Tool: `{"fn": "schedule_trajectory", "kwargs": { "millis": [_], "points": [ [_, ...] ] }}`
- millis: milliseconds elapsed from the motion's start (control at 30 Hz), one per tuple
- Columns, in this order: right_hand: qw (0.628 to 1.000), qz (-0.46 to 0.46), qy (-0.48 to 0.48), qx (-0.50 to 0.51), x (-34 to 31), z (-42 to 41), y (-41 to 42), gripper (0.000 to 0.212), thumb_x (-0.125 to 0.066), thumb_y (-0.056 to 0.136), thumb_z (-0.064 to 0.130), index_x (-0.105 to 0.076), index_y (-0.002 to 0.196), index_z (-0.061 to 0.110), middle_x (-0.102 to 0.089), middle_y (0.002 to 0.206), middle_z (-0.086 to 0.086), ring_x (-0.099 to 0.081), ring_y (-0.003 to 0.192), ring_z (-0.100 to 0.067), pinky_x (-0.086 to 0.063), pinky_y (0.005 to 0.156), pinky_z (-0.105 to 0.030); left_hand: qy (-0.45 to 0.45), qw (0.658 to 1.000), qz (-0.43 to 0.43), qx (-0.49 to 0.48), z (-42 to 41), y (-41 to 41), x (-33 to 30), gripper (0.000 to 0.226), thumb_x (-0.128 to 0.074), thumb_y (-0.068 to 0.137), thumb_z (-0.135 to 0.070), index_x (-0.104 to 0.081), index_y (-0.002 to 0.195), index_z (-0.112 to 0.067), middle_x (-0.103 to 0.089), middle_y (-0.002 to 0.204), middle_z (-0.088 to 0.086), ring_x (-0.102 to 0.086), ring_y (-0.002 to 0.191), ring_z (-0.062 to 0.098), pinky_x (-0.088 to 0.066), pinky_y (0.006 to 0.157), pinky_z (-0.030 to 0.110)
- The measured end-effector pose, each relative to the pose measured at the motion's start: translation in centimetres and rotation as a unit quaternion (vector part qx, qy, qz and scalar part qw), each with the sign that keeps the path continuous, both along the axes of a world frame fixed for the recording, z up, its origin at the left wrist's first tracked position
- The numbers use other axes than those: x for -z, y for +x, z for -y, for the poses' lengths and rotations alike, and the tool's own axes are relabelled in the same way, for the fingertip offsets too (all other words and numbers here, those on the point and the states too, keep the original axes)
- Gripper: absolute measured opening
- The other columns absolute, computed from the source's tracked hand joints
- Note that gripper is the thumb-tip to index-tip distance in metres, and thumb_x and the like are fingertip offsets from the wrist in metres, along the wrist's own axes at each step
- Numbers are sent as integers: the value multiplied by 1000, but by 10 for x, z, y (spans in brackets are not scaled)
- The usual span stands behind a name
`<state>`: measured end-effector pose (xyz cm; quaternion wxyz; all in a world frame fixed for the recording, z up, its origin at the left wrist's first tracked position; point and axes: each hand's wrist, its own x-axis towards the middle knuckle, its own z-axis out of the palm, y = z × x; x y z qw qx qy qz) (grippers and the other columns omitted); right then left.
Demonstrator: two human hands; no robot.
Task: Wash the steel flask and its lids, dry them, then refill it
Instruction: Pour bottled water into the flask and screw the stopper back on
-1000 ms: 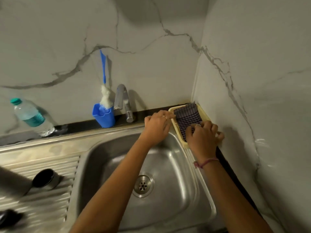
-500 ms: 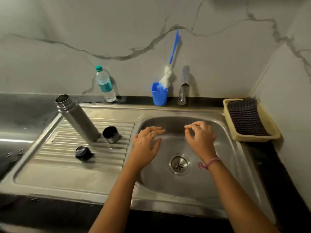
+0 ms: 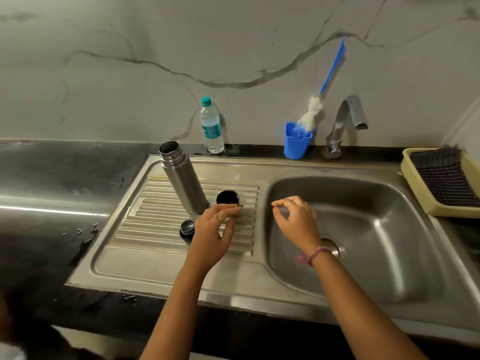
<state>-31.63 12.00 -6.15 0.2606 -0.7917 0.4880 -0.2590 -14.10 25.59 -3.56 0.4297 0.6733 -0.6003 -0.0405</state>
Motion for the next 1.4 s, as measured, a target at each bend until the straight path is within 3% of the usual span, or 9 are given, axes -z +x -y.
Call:
{"fn": "schedule_trajectory", "kwargs": {
  "millis": [100,200,267,400,533,667,933,1267,1400],
  "points": [
    [999,35,13,-21,4,-8,22,15,-57,91,25,-69,101,24,-58,106,5,-53,99,-15,-37,81,-26,-31,999,-6,-25,-12,26,0,29,-59,91,-7,-69,116,-19,-62,115,-10,-64,92,8,-52,81,20],
    [993,83,62,-51,7,-17,45,17,-57,91,21,-69,104,21,-56,104,8,-57,95,-13,-46,80,-23,-55,996,-36,-59,-24,51,-2,27,-59,90,3,-69,110,-13,-62,111,-5,-60,96,-3,-48,78,11],
    [987,100,102,-75,7,-26,61,19,-58,91,19,-68,107,18,-56,107,7,-59,95,-11,-48,82,-22,-60,992,-69,-86,-31,68,0,27,-58,89,0,-67,109,-17,-61,109,-8,-58,102,-5,-48,84,16],
    [971,113,164,-132,11,-46,92,26,-62,89,20,-59,115,26,-54,114,5,-60,98,-8,-50,91,-25,-61,978,-156,-122,-42,95,5,27,-58,90,-3,-65,110,-20,-61,108,-10,-63,101,11,-51,86,31],
    [967,64,181,-169,19,-65,118,53,-68,84,30,-46,132,25,-48,121,7,-56,99,-10,-48,91,-26,-44,956,-240,-164,-51,111,9,35,-59,93,1,-62,110,-29,-65,111,-5,-64,103,7,-51,88,30],
    [963,31,172,-204,26,-74,137,72,-73,80,30,-36,141,24,-39,130,5,-48,105,-7,-40,89,-18,-30,923,-321,-210,-58,123,16,30,-57,96,-3,-60,117,-23,-65,114,-8,-62,107,8,-51,83,23],
    [960,-11,152,-237,37,-67,155,83,-77,75,34,-33,143,21,-33,138,1,-40,127,-16,-36,108,-32,14,908,-357,-219,-63,128,30,29,-58,96,-4,-60,121,-18,-64,121,-2,-61,110,9,-49,83,20],
    [963,-18,107,-248,41,-66,178,73,-80,72,31,-47,134,13,-47,131,-3,-43,123,-15,-26,98,-11,26,898,-390,-202,-41,124,31,35,-62,93,-4,-57,123,-23,-62,121,-4,-61,108,9,-48,79,18],
    [967,-10,103,-234,43,-65,179,68,-82,69,33,-53,128,16,-52,130,-3,-48,121,-16,-31,100,-16,26,900,-388,-195,-30,127,27,38,-63,92,-4,-55,126,-20,-62,123,-1,-61,108,12,-49,79,17]
  ]
}}
